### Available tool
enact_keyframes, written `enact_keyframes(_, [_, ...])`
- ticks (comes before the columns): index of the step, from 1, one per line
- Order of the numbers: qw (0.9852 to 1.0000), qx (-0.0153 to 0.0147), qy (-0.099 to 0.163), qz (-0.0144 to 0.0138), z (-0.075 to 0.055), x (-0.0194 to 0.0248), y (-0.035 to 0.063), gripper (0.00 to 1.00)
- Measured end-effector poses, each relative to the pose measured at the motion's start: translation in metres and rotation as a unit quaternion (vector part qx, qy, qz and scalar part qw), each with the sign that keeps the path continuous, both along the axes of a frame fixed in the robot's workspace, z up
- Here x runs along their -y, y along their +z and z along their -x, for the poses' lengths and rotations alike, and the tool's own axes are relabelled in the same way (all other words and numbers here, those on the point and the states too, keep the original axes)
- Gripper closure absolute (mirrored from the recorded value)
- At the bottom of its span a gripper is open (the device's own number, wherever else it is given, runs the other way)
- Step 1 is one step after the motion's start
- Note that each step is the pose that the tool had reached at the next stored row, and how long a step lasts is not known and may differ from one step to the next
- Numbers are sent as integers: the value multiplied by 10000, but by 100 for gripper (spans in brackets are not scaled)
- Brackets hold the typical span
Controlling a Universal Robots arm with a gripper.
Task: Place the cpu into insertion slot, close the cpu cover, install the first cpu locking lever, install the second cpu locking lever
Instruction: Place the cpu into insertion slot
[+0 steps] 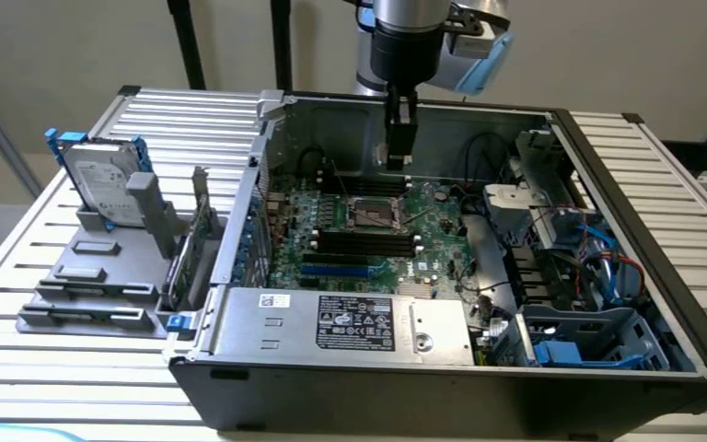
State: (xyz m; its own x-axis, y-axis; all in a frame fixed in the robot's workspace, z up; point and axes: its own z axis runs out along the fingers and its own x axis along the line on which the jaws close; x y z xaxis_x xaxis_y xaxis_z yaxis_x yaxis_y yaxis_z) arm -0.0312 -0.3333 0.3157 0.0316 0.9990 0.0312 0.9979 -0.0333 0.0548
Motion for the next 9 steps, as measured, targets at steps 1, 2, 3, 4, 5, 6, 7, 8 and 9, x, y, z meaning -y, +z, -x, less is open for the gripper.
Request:
enact_keyframes(1, [10000, 0, 0, 0, 4, 0, -6, 45])
enact_keyframes(2, [10000, -2, 0, 0, 9, 0, -14, 45])
enact_keyframes(3, [10000, -10, 0, 1, 14, 0, -24, 45])
enact_keyframes(4, [10000, -16, 0, 1, 20, 0, -37, 45])
enact_keyframes(5, [10000, -19, 0, 1, 28, 0, -53, 45])
enact_keyframes(6, [10000, -21, 0, 0, 34, 0, -71, 45])
enact_keyframes(7, [10000, -22, 0, 1, 39, 0, -89, 45])
enact_keyframes(8, [10000, -23, 0, 1, 43, 0, -109, 45])
enact_keyframes(9, [10000, -23, 0, 1, 48, 0, -126, 45])
